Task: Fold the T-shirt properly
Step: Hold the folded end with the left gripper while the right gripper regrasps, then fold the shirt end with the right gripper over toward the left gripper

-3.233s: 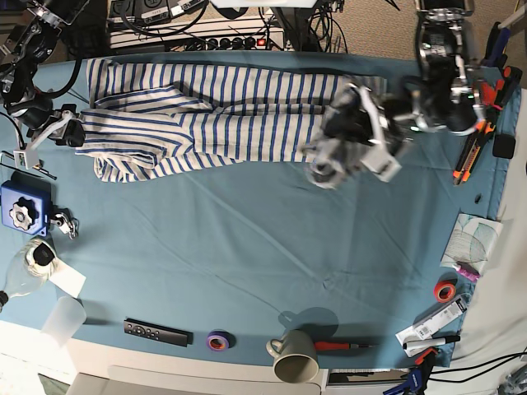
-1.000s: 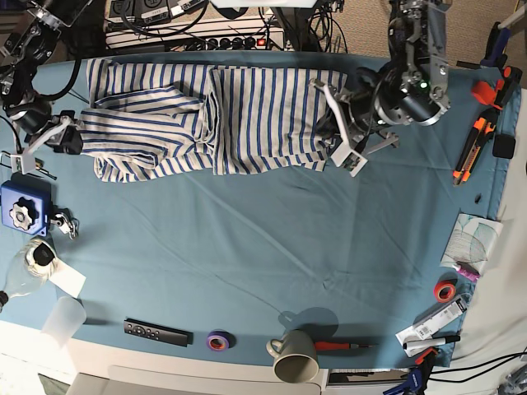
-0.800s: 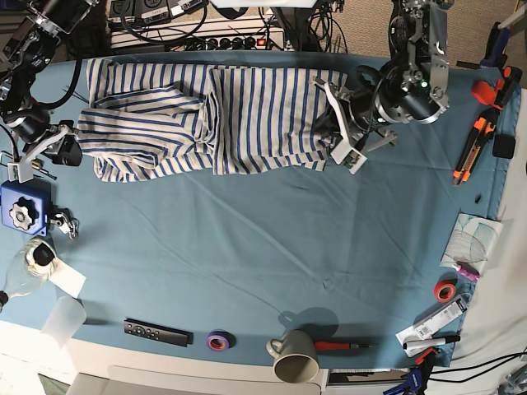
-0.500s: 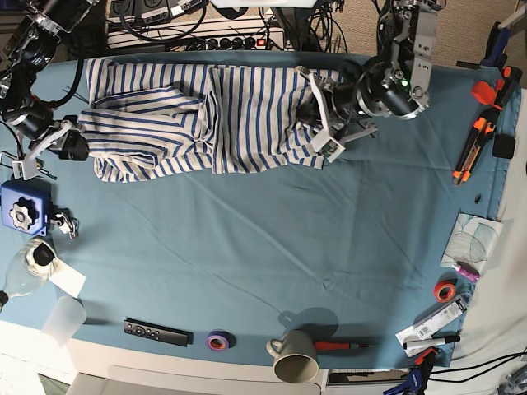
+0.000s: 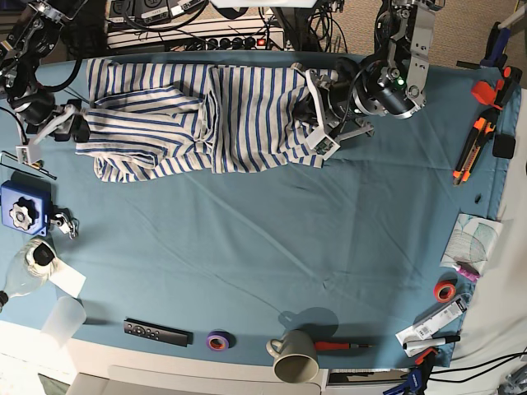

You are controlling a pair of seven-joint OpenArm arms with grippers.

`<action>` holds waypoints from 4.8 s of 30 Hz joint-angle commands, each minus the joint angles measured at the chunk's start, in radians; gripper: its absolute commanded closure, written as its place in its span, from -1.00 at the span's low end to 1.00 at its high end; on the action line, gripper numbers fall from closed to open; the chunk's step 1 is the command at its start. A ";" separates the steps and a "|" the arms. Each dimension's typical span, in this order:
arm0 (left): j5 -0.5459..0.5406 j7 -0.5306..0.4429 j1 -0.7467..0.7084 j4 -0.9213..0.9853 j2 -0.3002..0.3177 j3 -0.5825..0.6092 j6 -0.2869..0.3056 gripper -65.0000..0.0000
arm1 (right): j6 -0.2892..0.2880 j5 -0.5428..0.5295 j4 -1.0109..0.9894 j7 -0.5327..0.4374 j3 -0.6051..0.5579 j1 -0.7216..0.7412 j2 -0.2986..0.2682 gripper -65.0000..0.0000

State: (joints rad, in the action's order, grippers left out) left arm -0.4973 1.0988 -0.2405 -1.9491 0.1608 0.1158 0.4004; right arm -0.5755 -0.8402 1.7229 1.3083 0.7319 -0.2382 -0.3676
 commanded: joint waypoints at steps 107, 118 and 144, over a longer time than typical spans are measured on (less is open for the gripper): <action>-0.056 0.027 -0.031 -0.042 -0.047 0.058 0.006 1.00 | -0.123 -0.643 0.209 0.088 -0.549 0.056 0.044 1.00; -0.056 -0.011 -0.048 -0.160 -0.047 0.042 0.016 1.00 | -0.123 -0.643 0.209 0.088 -0.615 0.100 0.134 1.00; -0.173 -0.014 -0.181 -0.296 -0.038 -0.649 -0.034 1.00 | -0.123 -0.098 0.056 0.006 -1.043 0.286 0.342 1.00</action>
State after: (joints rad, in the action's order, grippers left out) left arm -0.6521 1.0996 -0.4210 -2.2261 0.1188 -0.5301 0.3630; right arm -0.6983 -0.9131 1.7618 1.3376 -0.3145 0.0334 -0.0277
